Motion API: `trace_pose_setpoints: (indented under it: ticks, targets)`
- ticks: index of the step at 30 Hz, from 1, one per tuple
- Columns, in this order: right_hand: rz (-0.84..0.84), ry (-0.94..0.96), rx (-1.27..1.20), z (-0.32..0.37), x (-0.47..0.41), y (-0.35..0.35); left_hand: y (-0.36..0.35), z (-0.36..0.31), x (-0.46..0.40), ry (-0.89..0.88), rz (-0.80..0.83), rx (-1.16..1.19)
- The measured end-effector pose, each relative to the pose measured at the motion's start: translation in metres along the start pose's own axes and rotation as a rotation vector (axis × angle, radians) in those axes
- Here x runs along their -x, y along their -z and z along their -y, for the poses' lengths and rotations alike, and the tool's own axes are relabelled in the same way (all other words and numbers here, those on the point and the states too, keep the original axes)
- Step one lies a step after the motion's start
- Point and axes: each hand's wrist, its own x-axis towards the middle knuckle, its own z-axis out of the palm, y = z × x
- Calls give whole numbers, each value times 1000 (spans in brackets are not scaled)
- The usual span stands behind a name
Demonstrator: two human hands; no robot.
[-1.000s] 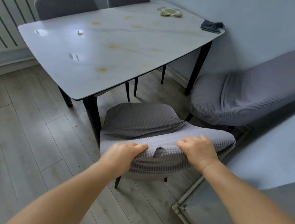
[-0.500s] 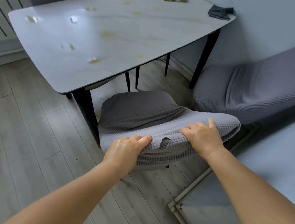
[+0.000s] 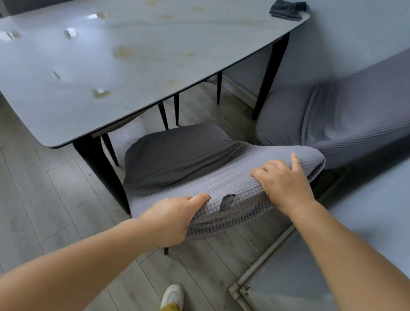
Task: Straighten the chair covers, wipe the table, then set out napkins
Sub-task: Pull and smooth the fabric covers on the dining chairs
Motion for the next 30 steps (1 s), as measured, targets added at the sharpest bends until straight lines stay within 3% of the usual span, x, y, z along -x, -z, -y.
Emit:
trace_pose_setpoints:
  ticks: [7,13,20,30]
  targets:
    - [108,-55,-100,-17,1,3,4,6,-9,-35,155,134]
    - [281,-80,-85,-50,-13,15,0,9,-10,-42,173,198]
    - [218,203,43,-66,-30,13,-4,15,-9,-22,40,221]
    - [116,247,47,-54,-91,35,70,57,-19,70,53,199]
